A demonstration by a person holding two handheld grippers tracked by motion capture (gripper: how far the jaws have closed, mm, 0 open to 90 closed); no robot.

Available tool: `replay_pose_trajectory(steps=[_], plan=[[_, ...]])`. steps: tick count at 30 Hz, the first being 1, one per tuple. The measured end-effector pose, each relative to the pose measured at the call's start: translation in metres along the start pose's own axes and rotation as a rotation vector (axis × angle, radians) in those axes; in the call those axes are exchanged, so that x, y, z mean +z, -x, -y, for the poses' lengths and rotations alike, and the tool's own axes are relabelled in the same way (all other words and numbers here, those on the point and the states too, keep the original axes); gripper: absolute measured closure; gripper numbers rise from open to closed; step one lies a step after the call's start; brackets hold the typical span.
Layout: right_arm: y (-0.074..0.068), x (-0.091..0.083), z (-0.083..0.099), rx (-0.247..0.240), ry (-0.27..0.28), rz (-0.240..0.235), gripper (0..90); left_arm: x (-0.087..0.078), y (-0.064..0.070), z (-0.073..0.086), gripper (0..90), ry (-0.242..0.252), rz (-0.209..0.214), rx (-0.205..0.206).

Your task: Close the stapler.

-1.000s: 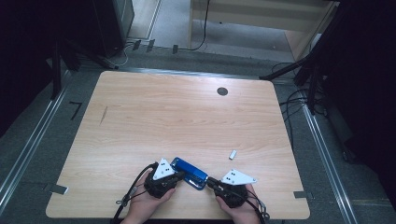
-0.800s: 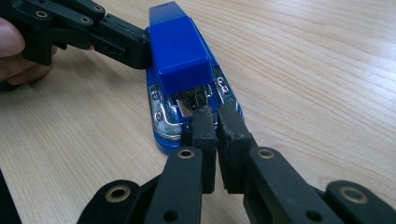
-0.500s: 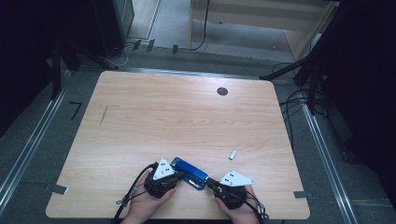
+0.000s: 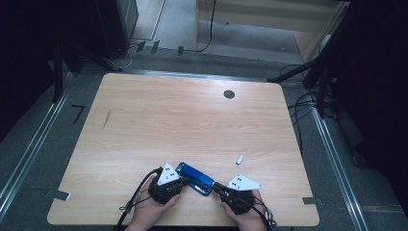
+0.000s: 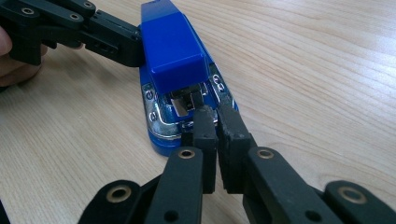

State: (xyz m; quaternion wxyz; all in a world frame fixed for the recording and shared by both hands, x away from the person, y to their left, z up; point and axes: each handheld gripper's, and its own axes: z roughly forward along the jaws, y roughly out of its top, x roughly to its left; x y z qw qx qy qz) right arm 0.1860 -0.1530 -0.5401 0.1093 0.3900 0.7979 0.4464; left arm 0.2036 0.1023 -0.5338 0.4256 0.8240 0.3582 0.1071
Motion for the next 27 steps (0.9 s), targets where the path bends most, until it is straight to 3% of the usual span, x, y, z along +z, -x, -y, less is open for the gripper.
replay_pose_trajectory(steps=[8,27], plan=[[-0.0047,0.0023,0.0024,-0.031,-0.03,-0.02,90.0,0.0003,0.0003,-0.0003,90.0,-0.002,-0.002,0.003],[-0.0076,-0.0016,-0.0004,-0.045,-0.021,-0.006,90.0,0.0005,0.0003,-0.0005,90.0,-0.003,-0.001,0.005]])
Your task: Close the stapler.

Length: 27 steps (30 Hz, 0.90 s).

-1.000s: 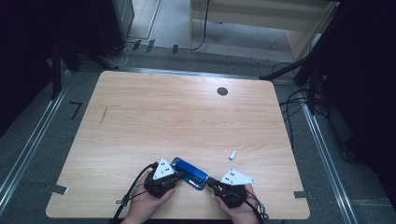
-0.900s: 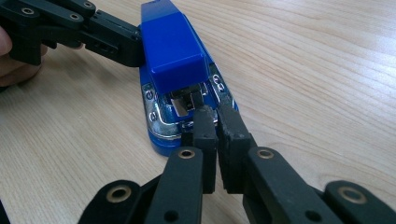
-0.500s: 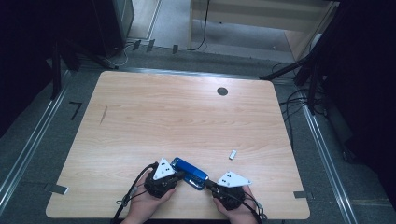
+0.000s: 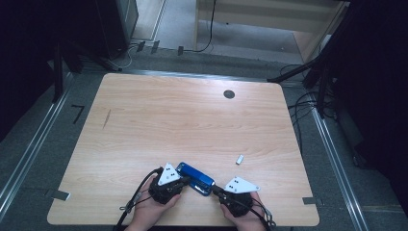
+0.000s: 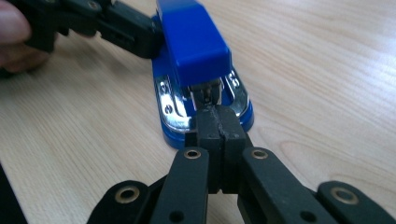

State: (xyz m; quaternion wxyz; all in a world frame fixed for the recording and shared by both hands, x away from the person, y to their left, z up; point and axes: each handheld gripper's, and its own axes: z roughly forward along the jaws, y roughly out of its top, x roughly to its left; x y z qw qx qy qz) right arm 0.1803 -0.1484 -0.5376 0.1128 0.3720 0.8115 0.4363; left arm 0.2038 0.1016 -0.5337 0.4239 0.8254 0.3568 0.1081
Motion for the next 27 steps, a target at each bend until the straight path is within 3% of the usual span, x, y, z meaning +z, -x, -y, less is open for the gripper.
replay_pose_trajectory(steps=[27], plan=[[-0.0014,-0.0105,-0.0088,0.012,0.078,-0.022,90.0,0.0002,0.0008,-0.0001,90.0,0.0,-0.007,0.008]])
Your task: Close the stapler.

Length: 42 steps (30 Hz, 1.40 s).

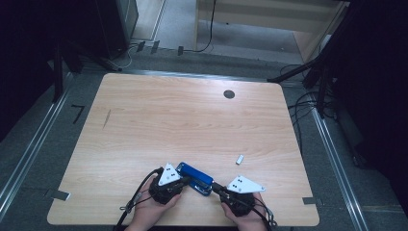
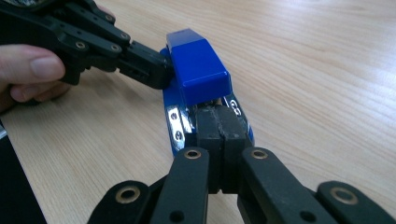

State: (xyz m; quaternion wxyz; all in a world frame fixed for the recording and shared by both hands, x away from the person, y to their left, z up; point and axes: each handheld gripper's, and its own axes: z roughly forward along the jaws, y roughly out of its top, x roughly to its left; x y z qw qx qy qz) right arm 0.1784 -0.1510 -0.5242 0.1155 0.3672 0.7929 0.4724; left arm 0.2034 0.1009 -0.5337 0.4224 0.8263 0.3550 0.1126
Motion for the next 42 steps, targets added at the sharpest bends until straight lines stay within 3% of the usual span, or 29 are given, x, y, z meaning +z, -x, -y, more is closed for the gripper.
replay_pose_trajectory(steps=[17,32,42], plan=[[-0.006,-0.005,-0.023,-0.023,0.104,-0.009,90.0,0.0,0.001,0.0,90.0,0.0,-0.006,0.012],[-0.01,-0.003,-0.04,-0.031,0.129,-0.008,90.0,0.001,0.004,0.0,90.0,0.002,-0.021,0.04],[-0.014,0.002,-0.054,-0.046,0.148,-0.02,90.0,0.001,0.004,0.0,90.0,0.003,-0.017,0.034]])
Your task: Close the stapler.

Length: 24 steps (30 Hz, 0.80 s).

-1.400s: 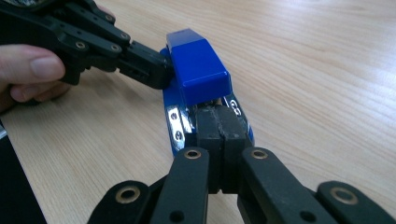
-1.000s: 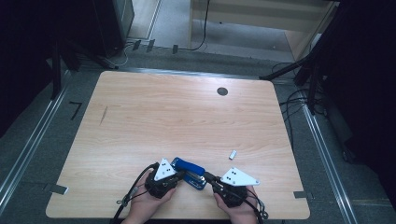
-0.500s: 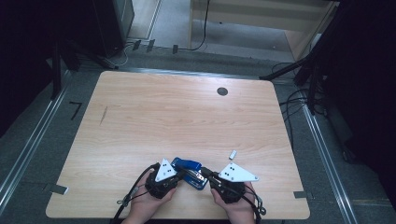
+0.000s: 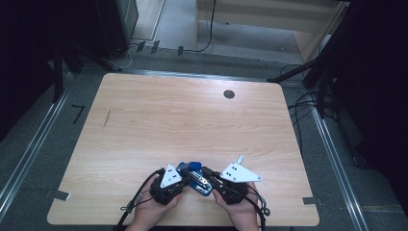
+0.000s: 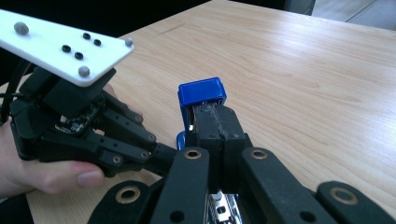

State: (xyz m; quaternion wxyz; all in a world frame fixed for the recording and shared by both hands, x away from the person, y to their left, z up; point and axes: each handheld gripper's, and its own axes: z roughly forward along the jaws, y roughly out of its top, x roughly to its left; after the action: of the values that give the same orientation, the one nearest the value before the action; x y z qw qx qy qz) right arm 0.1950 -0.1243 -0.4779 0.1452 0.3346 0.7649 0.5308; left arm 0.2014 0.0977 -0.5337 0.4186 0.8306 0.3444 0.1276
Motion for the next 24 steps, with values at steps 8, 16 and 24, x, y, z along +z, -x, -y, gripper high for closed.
replay_pose_trajectory(steps=[8,16,24], plan=[[-0.002,0.005,-0.006,0.0,0.008,-0.005,90.0,0.0,0.0,0.0,90.0,-0.002,0.004,-0.001],[-0.003,0.01,-0.013,-0.009,0.007,-0.012,90.0,0.0,0.0,0.0,90.0,-0.001,0.007,-0.001],[-0.005,0.018,-0.021,-0.021,0.013,-0.023,90.0,0.0,0.0,0.0,90.0,-0.001,0.005,0.001]])
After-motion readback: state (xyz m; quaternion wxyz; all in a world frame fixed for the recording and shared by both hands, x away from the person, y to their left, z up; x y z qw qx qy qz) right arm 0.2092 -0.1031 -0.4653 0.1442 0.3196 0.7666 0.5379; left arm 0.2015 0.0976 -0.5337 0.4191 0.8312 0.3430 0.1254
